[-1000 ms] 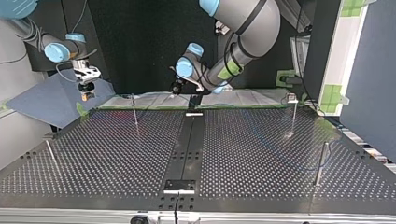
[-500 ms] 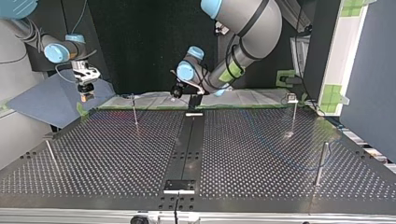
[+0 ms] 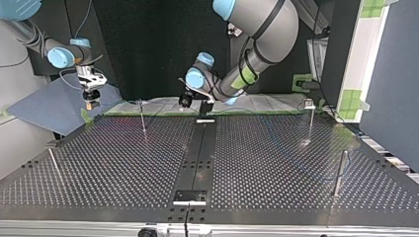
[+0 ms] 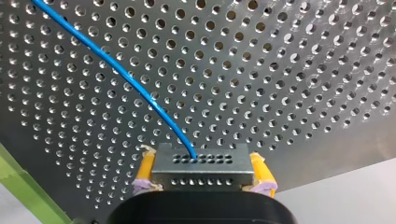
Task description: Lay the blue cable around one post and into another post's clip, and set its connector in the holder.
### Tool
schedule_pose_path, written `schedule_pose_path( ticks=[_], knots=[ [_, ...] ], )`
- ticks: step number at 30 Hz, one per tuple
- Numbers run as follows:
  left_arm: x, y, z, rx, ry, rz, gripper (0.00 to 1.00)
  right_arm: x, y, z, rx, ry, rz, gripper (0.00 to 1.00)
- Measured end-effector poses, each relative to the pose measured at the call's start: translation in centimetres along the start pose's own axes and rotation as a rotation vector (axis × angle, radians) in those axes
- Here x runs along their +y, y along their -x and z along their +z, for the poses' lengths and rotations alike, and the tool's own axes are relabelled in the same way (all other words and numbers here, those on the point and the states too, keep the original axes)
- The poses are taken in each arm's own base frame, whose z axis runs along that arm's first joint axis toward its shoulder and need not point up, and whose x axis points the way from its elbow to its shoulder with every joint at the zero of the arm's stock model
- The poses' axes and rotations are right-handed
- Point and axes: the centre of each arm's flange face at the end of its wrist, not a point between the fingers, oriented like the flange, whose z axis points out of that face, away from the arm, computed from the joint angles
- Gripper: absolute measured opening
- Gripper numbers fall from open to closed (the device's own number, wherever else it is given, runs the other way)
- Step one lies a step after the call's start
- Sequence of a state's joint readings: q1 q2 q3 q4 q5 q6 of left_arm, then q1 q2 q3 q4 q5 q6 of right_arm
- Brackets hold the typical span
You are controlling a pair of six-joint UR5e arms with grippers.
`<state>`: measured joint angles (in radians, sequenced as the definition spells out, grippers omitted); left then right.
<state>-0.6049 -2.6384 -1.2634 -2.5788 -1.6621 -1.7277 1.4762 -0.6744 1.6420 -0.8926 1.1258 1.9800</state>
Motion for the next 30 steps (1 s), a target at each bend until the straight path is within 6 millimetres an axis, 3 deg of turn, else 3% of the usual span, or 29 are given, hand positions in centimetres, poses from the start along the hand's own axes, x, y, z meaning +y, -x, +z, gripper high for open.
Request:
schedule_pose_path(
  ticks=[12,19,30],
  knots=[
    [0.6,0.4,0.4,-0.003,0.01,-0.006,0.09,0.3,-0.2,0.1,0.008,0.027,0.002,0.0],
    [1.0,0.4,0.3,0.003,0.026,0.004,0.0,0.5,-0.2,0.1,0.013,0.04,0.002,0.0],
    [1.1,0.5,0.4,-0.001,0.034,0.015,0.0,0.8,-0.5,0.4,0.025,0.049,-0.003,0.0]
  ],
)
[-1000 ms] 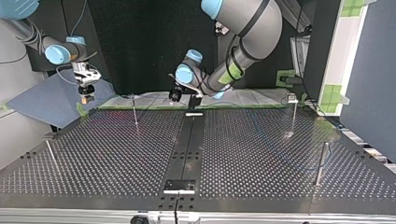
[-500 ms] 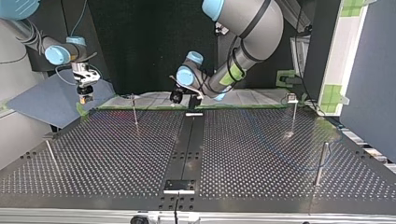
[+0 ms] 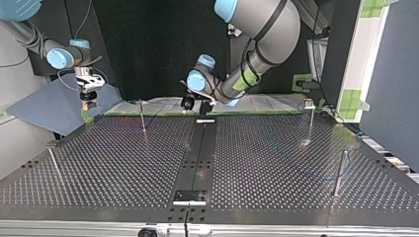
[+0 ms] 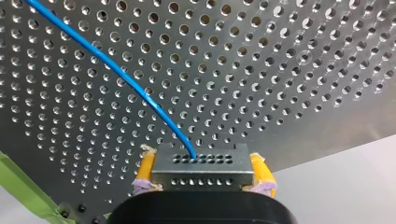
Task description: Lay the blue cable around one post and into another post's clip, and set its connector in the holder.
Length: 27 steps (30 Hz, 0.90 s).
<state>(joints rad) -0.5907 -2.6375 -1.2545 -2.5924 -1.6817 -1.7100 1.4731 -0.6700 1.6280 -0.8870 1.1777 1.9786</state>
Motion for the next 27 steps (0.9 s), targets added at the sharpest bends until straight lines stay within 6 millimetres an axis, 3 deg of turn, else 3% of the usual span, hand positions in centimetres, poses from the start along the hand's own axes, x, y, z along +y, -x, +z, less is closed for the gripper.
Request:
schedule_pose_path(
  ticks=[19,27],
  knots=[
    [0.6,1.2,0.8,-0.033,0.071,0.025,0.0,0.1,-0.5,0.9,0.028,0.008,-0.009,0.0],
    [1.1,1.7,1.1,-0.041,0.09,0.023,0.0,0.8,0.9,2.0,-0.006,0.015,-0.015,0.0]
  ],
)
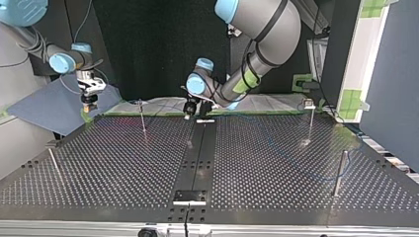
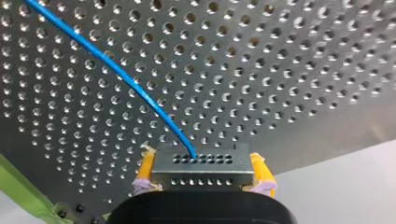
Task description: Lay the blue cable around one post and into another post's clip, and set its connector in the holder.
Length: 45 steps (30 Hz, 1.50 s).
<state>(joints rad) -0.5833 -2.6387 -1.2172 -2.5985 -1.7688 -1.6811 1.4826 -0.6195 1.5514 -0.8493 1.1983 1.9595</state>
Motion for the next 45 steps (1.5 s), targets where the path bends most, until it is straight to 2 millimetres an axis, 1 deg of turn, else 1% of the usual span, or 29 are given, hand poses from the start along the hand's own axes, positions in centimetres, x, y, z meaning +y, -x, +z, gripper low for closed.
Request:
schedule_pose_path(
  ticks=[4,14,22,27,38,41,45],
  knots=[
    [0.3,0.2,0.2,-0.002,0.013,-0.001,0.0,-0.1,-0.3,0.7,-0.01,0.001,-0.009,0.0],
    [0.6,0.6,0.5,-0.004,0.032,0.0,0.0,-0.3,-2.4,2.8,0.033,0.0,-0.032,0.0],
    [0.7,0.8,0.6,0.0,0.033,0.004,0.0,0.1,-3.3,3.5,0.064,0.04,-0.066,0.0],
    [0.8,1.0,0.7,0.0,0.035,0.005,0.0,0.8,-3.7,3.6,0.088,0.089,-0.098,0.0],
    [1.1,2.0,1.4,0.002,0.047,0.004,0.0,1.9,-5.0,4.4,0.165,0.171,-0.16,0.0],
    [1.3,2.2,1.5,0.004,0.059,0.005,0.0,2.1,-5.0,4.7,0.173,0.195,-0.172,0.0],
    [1.4,2.4,1.6,0.006,0.067,0.005,0.0,2.6,-4.4,5.1,0.159,0.225,-0.187,0.0]
  ],
)
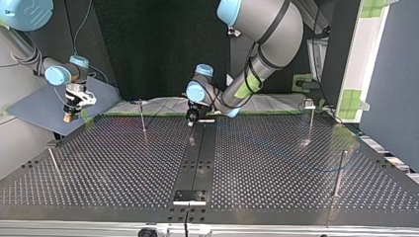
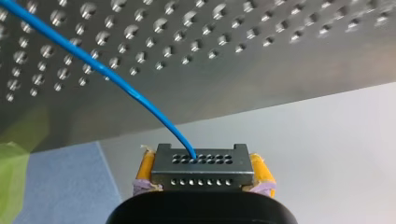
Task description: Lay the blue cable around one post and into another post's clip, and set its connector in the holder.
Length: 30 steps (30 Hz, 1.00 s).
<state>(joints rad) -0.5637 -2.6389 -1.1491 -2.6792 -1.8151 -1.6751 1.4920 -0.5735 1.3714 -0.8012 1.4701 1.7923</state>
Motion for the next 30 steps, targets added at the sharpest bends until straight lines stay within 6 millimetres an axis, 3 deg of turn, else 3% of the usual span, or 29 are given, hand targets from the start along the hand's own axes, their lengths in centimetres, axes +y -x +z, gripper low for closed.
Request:
schedule_pose_path(
  ticks=[6,21,30],
  knots=[
    [0.3,0.2,0.2,0.008,0.006,0.001,0.0,0.3,0.4,0.5,-0.008,0.027,-0.017,0.0],
    [0.4,1.4,0.8,0.01,0.011,0.001,0.0,0.1,-2.0,3.1,0.047,0.099,-0.074,0.0],
    [1.0,1.5,1.0,0.018,0.019,0.002,0.0,0.2,-0.6,4.0,0.02,0.153,-0.116,0.0]
  ],
)
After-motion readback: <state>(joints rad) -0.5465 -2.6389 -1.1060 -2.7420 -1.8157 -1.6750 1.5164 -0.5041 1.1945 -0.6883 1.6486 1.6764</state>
